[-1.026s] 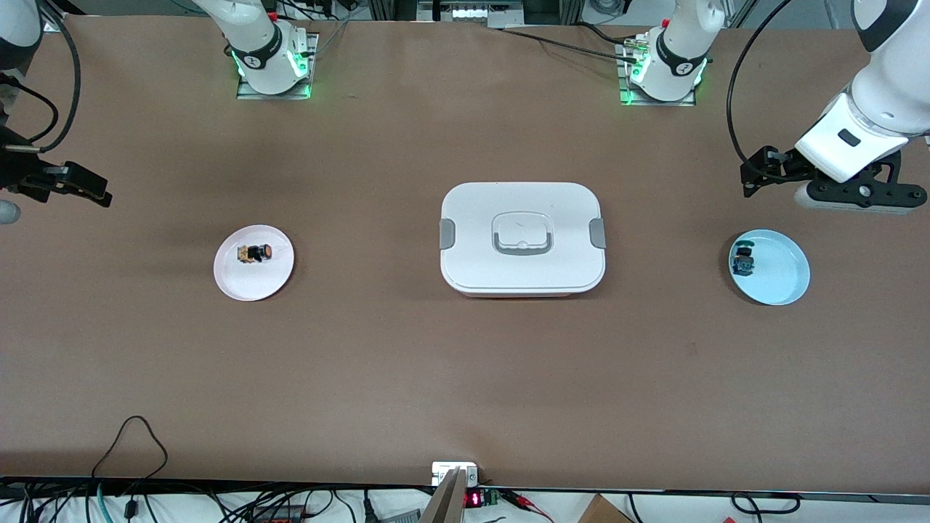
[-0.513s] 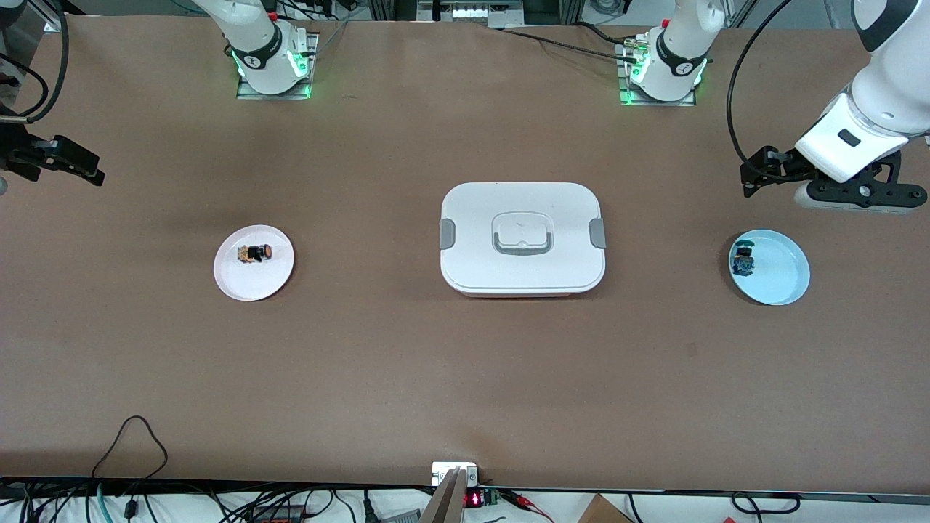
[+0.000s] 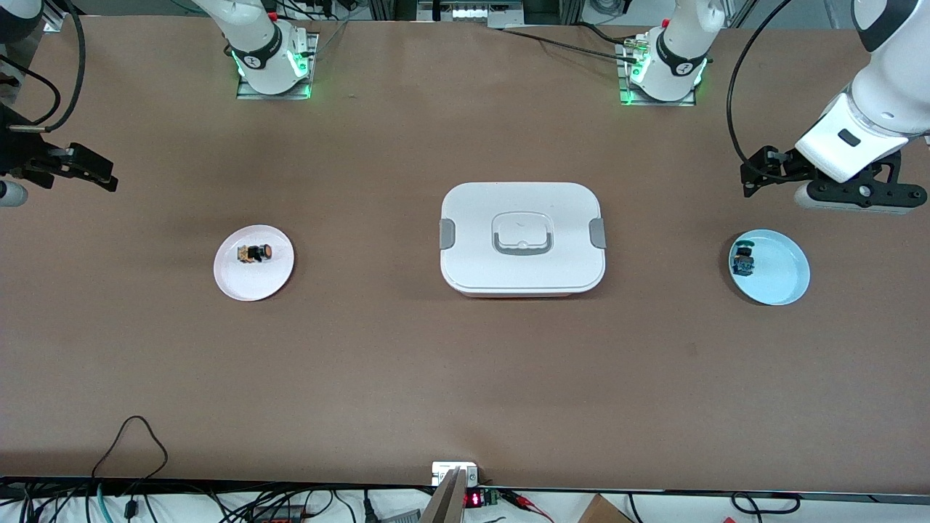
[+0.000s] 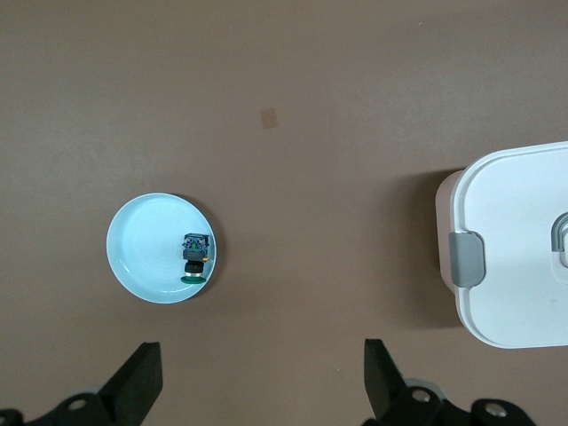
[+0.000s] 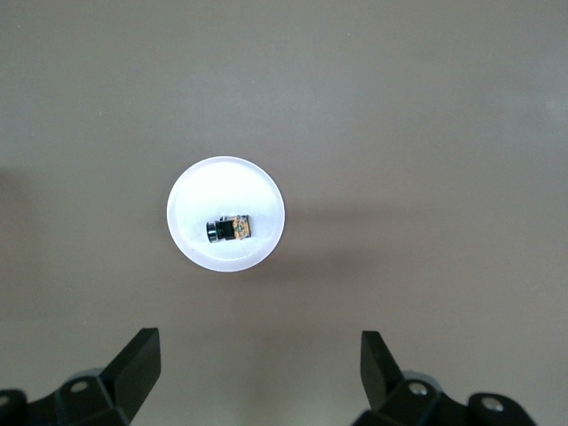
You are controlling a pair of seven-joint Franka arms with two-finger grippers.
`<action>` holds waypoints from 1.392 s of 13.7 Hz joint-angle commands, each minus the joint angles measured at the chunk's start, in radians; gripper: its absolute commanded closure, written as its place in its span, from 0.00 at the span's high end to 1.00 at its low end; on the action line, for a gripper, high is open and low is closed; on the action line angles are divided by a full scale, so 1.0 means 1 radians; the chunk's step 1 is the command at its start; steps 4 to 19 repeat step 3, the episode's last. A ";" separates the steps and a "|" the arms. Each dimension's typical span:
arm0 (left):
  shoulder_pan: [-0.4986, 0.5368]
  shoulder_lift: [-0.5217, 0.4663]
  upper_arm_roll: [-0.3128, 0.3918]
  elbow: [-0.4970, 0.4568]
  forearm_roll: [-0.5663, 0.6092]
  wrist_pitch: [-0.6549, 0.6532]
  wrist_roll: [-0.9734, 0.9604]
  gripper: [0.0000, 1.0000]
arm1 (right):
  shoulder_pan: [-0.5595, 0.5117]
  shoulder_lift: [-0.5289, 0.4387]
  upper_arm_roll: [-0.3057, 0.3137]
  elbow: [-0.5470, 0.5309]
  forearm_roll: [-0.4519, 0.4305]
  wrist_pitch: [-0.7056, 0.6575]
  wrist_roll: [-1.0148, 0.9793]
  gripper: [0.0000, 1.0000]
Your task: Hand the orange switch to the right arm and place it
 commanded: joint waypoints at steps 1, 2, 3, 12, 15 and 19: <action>-0.004 0.007 0.002 0.023 -0.019 -0.019 -0.006 1.00 | 0.003 -0.008 -0.001 0.017 0.011 -0.022 0.002 1.00; -0.002 0.007 0.002 0.023 -0.019 -0.019 -0.006 1.00 | 0.003 -0.010 -0.001 0.017 0.011 -0.024 -0.004 1.00; -0.002 0.007 0.002 0.023 -0.019 -0.019 -0.006 1.00 | 0.003 -0.010 -0.002 0.017 0.012 -0.026 -0.010 1.00; -0.002 0.007 0.002 0.023 -0.019 -0.019 -0.006 1.00 | 0.003 -0.010 -0.002 0.017 0.012 -0.026 -0.010 1.00; -0.002 0.007 0.002 0.023 -0.019 -0.019 -0.006 1.00 | 0.003 -0.010 -0.002 0.017 0.012 -0.026 -0.010 1.00; -0.002 0.007 0.002 0.023 -0.019 -0.019 -0.006 1.00 | 0.003 -0.010 -0.002 0.017 0.012 -0.026 -0.010 1.00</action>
